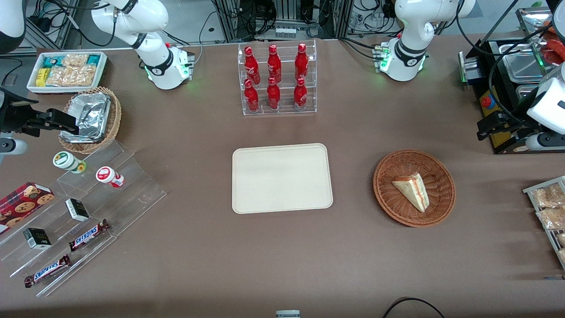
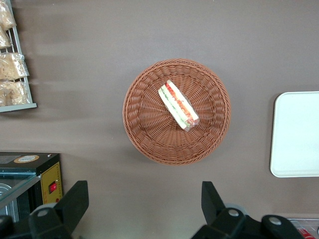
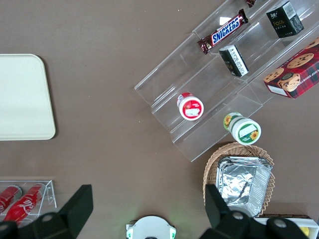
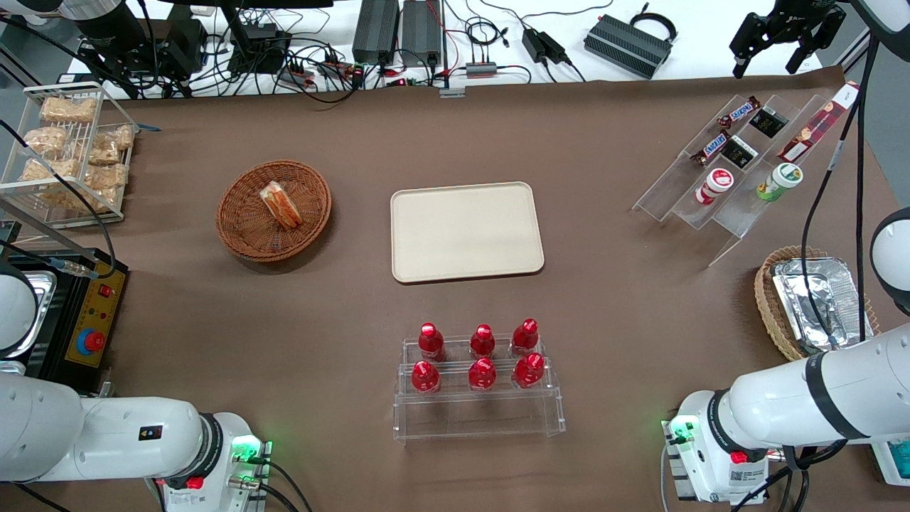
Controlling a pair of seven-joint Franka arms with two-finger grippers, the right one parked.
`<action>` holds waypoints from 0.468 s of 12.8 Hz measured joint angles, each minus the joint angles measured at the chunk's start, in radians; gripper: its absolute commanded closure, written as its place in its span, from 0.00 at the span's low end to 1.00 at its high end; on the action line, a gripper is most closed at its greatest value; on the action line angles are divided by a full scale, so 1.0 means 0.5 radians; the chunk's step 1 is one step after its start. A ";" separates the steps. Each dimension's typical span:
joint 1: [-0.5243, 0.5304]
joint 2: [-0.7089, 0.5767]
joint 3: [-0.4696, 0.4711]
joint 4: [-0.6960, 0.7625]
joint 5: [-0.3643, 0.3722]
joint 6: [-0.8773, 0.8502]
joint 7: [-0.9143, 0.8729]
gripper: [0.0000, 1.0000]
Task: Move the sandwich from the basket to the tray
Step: 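Move the left gripper down over the wrapped sandwich in the wicker basket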
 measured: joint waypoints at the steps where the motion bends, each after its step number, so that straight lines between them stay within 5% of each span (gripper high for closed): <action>1: 0.000 0.000 0.000 0.001 0.000 -0.001 -0.002 0.00; 6: 0.000 0.017 -0.005 -0.006 0.000 0.003 -0.077 0.00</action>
